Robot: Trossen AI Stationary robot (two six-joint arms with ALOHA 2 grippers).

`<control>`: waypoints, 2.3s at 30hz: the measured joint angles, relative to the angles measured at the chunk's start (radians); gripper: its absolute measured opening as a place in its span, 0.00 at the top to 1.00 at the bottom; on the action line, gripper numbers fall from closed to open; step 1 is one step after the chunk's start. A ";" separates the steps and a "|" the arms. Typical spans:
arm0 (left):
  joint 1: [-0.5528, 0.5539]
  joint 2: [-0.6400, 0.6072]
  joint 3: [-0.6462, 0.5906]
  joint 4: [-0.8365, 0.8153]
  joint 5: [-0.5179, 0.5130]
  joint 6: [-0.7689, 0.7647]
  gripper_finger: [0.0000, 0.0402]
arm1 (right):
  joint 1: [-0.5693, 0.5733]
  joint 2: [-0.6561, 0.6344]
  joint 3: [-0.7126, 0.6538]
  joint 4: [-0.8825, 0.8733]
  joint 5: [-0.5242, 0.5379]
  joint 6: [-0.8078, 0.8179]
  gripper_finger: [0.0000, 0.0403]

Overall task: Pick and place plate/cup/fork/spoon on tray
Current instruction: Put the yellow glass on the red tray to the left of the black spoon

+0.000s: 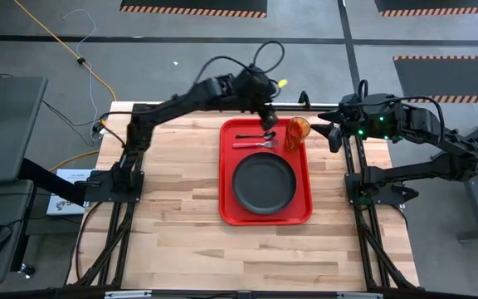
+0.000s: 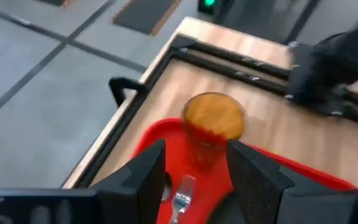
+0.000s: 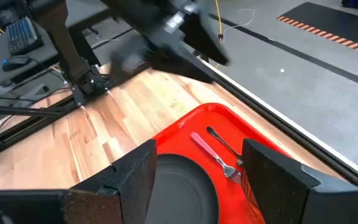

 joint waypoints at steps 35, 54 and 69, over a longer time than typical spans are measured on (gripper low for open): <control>-0.081 -1.083 -1.444 1.073 -0.075 -0.127 1.00 | 0.036 -0.010 -0.093 -0.395 0.079 0.298 0.56; -0.081 -1.139 -1.446 1.088 -0.016 -0.155 1.00 | 0.085 -0.034 -0.720 0.335 -0.070 0.481 0.99; -0.081 -1.134 -1.446 1.120 0.237 -0.189 1.00 | 0.085 -0.034 -0.720 0.387 -0.031 0.368 1.00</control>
